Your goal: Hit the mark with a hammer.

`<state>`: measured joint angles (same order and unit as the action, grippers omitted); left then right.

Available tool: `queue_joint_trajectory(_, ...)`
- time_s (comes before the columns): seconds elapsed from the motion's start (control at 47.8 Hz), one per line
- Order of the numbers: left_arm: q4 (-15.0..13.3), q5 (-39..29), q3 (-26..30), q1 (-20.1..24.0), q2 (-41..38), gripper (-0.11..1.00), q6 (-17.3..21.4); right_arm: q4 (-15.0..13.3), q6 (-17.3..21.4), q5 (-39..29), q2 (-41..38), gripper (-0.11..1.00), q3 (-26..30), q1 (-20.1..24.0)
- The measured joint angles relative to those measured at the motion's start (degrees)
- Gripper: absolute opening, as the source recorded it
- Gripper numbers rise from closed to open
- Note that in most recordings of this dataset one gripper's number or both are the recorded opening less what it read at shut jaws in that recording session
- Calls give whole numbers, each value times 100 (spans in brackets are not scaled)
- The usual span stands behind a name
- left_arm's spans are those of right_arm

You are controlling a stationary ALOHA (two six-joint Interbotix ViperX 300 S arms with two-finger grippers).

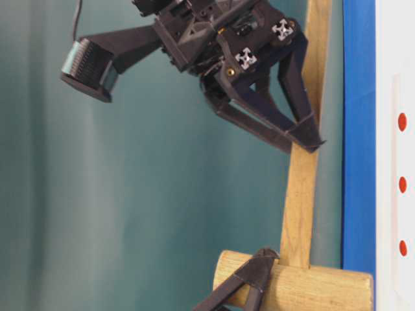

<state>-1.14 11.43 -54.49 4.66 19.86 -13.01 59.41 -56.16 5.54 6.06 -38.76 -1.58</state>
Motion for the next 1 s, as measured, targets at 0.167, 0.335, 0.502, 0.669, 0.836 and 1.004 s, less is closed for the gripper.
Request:
queue_joint_trajectory(0.167, -9, -149, 0, 0, 44, 46, -1652, -44, -202, 193, 35, 89, 0, 149)
queue_joint_trajectory(0.335, -9, -158, 9, 0, 88, 46, -2997, -79, -413, 264, 44, 89, 0, 149)
queue_joint_trajectory(0.502, -9, -246, 9, 0, 105, 46, -4175, -97, -677, 352, 35, 89, 0, 220)
queue_joint_trajectory(0.669, -26, -264, 9, -114, 114, 46, -5080, -97, -809, 378, 35, 89, 0, 220)
queue_joint_trajectory(0.836, -18, -264, 0, -299, 114, 46, -5467, -105, -896, 457, -62, 89, 0, 220)
queue_joint_trajectory(1.004, -18, -237, 9, -483, 114, 46, -5537, -132, -1046, 589, -316, 87, 0, 220)
